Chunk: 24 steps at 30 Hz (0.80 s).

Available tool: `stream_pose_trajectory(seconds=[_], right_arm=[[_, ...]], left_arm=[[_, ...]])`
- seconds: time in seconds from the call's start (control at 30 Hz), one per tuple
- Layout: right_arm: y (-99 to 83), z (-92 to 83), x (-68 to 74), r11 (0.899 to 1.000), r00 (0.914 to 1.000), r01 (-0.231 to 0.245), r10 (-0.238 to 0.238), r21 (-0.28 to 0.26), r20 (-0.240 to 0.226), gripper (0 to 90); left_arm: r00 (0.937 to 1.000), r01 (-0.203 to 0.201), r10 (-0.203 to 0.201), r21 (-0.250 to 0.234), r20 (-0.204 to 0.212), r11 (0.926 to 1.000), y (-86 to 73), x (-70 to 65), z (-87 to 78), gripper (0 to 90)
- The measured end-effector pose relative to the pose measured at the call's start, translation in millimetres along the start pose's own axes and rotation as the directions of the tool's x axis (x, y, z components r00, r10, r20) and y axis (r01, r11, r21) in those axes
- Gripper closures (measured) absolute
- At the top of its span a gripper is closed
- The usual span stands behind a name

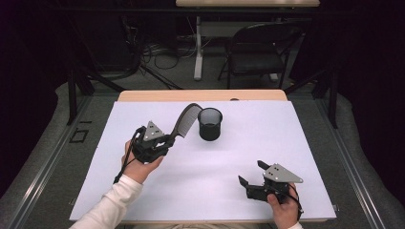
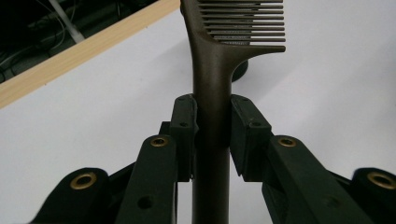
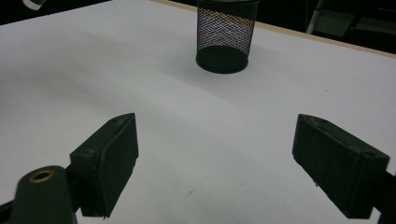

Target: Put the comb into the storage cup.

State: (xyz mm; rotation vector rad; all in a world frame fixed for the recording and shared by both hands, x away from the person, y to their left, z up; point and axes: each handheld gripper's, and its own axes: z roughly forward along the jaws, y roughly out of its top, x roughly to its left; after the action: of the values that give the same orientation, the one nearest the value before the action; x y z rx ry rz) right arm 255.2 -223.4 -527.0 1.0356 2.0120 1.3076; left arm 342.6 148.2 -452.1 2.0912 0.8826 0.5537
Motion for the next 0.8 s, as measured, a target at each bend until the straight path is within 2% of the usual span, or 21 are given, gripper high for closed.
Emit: stream_pose_trajectory(seconds=[0.27,0.4,0.8], right_arm=[[0.0,-0.3,-0.3,1.0,1.0,0.0,0.0,0.001,0.0,14.3],[-0.1,-0.3,-0.3,1.0,1.0,0.0,0.0,0.002,-0.001,14.2],[0.0,-0.7,-0.6,1.0,1.0,0.005,-0.005,0.002,0.0,14.2]], left_arm=[[0.9999,0.007,-0.008,-0.064,-0.013,0.9979,1.7,-6.2,-2.1,72.8],[0.9997,0.024,-0.025,-0.092,-0.009,0.9955,2.0,-8.6,-2.4,72.8],[0.9988,0.031,-0.036,-0.157,-0.033,0.9871,-3.6,-17.0,0.9,72.7]])
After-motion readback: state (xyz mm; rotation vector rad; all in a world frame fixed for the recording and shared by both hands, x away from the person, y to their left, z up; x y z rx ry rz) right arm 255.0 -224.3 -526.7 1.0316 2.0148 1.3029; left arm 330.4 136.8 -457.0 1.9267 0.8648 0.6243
